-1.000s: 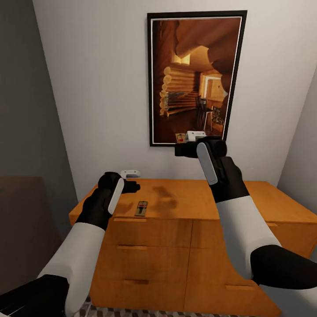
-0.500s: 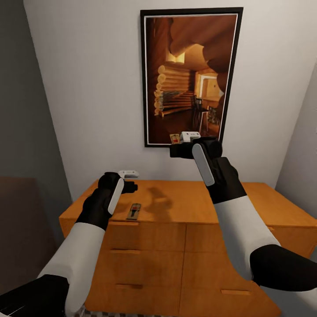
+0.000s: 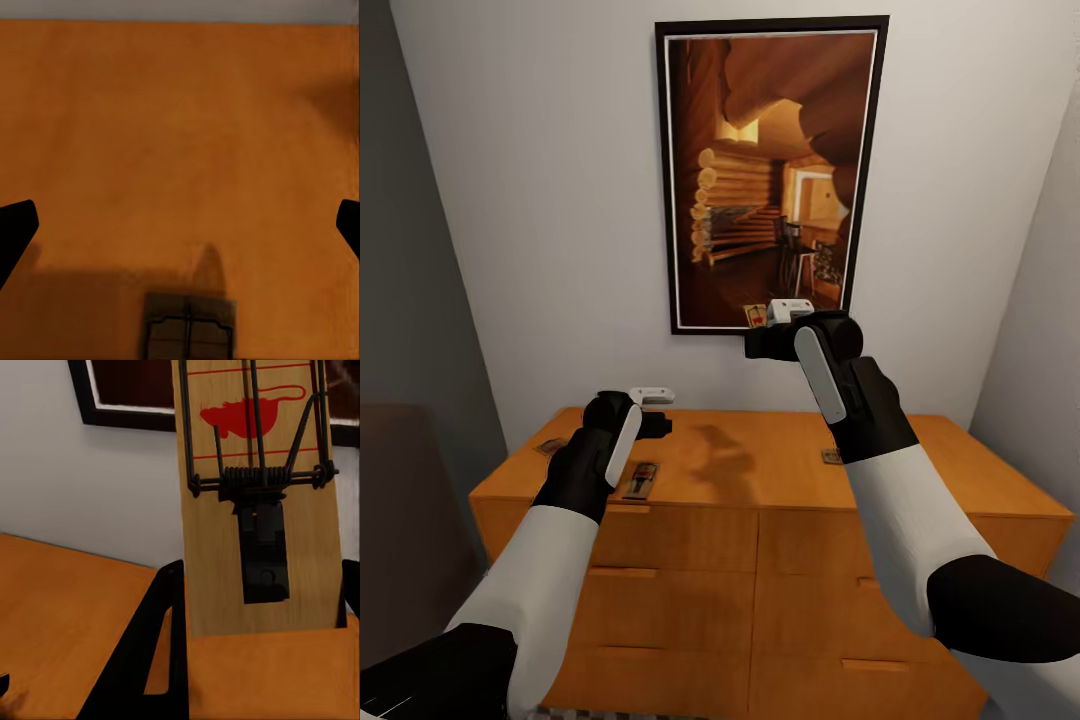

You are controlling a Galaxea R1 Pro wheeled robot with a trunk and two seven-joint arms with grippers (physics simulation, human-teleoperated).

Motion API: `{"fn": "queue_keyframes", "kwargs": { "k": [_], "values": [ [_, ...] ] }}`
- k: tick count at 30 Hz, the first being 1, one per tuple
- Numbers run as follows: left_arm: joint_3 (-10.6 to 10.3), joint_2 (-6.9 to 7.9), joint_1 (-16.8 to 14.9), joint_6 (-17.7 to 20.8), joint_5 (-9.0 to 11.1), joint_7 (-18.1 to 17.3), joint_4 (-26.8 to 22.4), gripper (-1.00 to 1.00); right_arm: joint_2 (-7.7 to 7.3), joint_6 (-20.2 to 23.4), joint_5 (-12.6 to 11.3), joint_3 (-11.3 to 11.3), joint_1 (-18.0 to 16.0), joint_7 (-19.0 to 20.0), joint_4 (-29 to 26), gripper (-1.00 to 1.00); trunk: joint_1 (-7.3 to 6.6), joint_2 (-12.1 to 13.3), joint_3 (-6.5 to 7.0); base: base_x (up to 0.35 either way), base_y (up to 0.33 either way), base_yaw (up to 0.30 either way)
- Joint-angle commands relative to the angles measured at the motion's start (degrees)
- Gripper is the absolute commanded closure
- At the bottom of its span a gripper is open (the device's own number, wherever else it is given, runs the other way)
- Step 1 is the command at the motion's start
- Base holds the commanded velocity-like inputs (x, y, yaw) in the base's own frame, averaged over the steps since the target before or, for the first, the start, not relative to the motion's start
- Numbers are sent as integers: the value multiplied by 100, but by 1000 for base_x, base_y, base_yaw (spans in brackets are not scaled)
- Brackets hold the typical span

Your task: Take the four mousetraps from the cabinet in the bathroom and place them on the bathroom floor. Make sure all four end up on the same floor surface, and ensure that at least two of them are either under or directly next to the same bathroom sink.

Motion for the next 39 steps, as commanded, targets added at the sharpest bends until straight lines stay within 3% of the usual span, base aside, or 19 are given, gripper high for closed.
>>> {"fn": "queue_keyframes", "kwargs": {
  "k": [1,16,26,39],
  "values": [
    [-4,-1,-5,24,45,48,-4,-100,0,15,-66,4,-4,-55,-5,100,0,-4,-7,0,-265,0],
    [-16,-1,-5,71,45,58,120,-100,7,15,-66,1,-4,-55,-5,100,0,-4,-7,-2,-50,0],
    [-9,-1,-5,72,45,66,126,-100,7,15,-66,3,-4,-56,3,100,0,-4,-7,-201,0,0],
    [-2,14,-5,73,42,66,112,-100,-1,15,-66,4,-4,-63,17,100,0,-4,-7,-23,0,0]
  ]
}}
